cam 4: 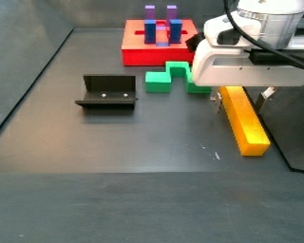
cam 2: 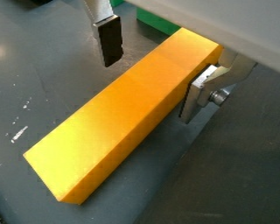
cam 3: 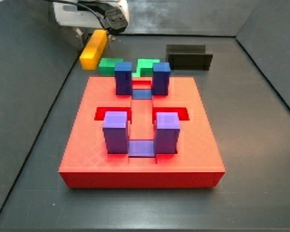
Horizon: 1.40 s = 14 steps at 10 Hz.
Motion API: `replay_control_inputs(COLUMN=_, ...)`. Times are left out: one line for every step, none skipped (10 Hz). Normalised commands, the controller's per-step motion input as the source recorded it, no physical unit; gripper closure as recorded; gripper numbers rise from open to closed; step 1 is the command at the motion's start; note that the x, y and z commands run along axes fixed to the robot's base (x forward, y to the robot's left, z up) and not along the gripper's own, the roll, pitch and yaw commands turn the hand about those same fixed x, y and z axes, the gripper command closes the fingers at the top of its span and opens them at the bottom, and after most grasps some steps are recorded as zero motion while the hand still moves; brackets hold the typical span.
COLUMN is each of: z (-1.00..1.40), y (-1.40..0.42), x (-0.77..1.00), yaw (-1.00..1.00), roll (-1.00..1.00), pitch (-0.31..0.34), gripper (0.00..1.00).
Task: Pick up the yellow object. Move up. Move to above the board. Insert the yellow object.
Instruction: Pick up the yellow object.
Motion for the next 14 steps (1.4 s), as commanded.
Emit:
replay_control_inputs(z=-0.08, y=0.0, x=0.0, yaw=0.0, roll=0.0, pitch=-0.024, gripper=0.0)
replay_control_inputs(z=0.0, y=0.0, x=0.0, yaw=0.0, roll=0.0, pitch=0.0, gripper=0.0)
replay_control_inputs(z=0.0, y=0.0, x=0.0, yaw=0.0, roll=0.0, pitch=0.0, gripper=1.0)
replay_control_inputs(z=0.0, y=0.0, x=0.0, yaw=0.0, roll=0.0, pitch=0.0, gripper=1.0)
replay_control_inputs(z=0.0, y=0.0, x=0.0, yaw=0.0, roll=0.0, pitch=0.0, gripper=1.0)
replay_control_inputs(z=0.0, y=0.0, x=0.0, yaw=0.0, roll=0.0, pitch=0.0, gripper=1.0)
replay_control_inputs(z=0.0, y=0.0, x=0.0, yaw=0.0, roll=0.0, pitch=0.0, gripper=1.0)
replay_control_inputs(z=0.0, y=0.0, x=0.0, yaw=0.0, roll=0.0, pitch=0.0, gripper=1.0)
replay_control_inputs(z=0.0, y=0.0, x=0.0, yaw=0.0, roll=0.0, pitch=0.0, gripper=1.0)
replay_control_inputs(z=0.0, y=0.0, x=0.0, yaw=0.0, roll=0.0, pitch=0.0, gripper=1.0)
replay_control_inputs(z=0.0, y=0.0, x=0.0, yaw=0.0, roll=0.0, pitch=0.0, gripper=1.0)
replay_control_inputs(z=0.0, y=0.0, x=0.0, yaw=0.0, roll=0.0, pitch=0.0, gripper=1.0)
replay_control_inputs(z=0.0, y=0.0, x=0.0, yaw=0.0, roll=0.0, pitch=0.0, gripper=1.0)
replay_control_inputs(z=0.0, y=0.0, x=0.0, yaw=0.0, roll=0.0, pitch=0.0, gripper=1.0)
